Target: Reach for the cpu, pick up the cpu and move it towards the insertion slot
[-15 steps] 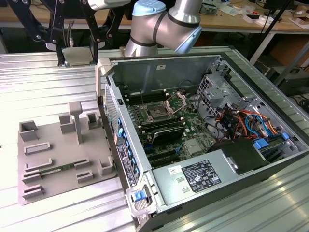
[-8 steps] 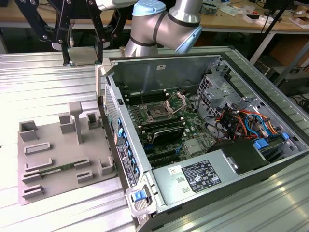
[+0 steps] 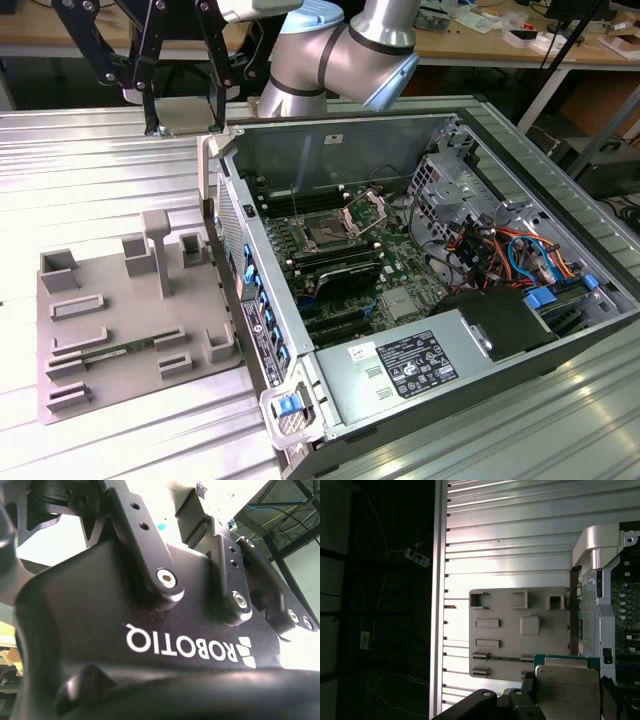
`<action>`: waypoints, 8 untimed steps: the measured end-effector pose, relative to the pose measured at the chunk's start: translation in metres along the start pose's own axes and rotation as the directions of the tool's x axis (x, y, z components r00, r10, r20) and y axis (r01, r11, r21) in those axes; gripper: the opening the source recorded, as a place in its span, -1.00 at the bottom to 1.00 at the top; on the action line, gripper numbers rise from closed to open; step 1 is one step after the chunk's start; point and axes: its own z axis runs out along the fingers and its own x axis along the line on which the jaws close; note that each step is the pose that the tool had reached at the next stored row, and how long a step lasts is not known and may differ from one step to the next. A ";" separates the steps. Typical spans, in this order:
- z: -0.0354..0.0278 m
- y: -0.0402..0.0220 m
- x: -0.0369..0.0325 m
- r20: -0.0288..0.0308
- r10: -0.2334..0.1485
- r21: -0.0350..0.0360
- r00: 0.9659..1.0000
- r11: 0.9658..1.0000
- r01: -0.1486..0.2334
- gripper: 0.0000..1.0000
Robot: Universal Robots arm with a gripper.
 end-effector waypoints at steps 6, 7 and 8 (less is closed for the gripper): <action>0.0002 -0.0003 -0.0108 0.000 0.000 0.000 1.000 1.000 0.000 0.09; 0.0002 -0.0004 -0.0127 0.000 0.000 0.000 1.000 1.000 0.000 0.09; 0.0003 -0.0005 -0.0145 0.000 0.000 0.000 1.000 1.000 0.000 0.09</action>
